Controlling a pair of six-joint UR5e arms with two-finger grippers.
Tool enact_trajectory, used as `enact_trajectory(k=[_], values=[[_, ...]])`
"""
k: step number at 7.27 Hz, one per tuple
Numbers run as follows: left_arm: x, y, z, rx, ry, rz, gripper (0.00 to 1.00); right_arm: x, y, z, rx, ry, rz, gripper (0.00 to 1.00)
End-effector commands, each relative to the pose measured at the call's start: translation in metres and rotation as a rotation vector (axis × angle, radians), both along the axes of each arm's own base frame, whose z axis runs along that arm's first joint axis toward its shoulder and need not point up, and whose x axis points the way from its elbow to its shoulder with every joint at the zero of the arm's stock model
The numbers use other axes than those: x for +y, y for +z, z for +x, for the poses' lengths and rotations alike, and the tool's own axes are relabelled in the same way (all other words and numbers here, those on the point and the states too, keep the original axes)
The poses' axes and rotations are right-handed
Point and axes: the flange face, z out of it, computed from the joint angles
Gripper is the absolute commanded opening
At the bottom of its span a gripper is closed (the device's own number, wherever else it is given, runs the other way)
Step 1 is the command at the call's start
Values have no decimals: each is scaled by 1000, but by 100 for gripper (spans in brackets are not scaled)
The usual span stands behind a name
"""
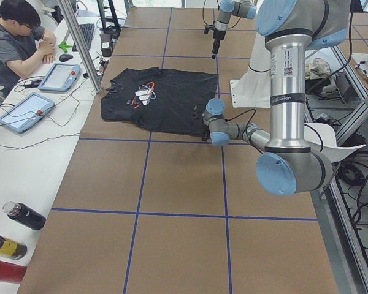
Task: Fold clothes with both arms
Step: 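Grasp the hem corners with both grippers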
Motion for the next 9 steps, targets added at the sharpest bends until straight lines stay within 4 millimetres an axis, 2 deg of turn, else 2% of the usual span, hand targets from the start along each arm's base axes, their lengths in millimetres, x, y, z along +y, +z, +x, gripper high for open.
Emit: enact_trajectory(k=[1,4,7,9], values=[[1,2,1,-5,3,-3,55,0,-1,0,-1,-1,-1,100],[3,1,1,-1,6,-6,29,0,-1,0,-1,-1,-1,100],[2,0,0,0,4,-6,19,0,-1,0,-1,-1,-1,100],[4,-3,-1,7,11,-6,47,0,-1,0,-3,-1,0,100]])
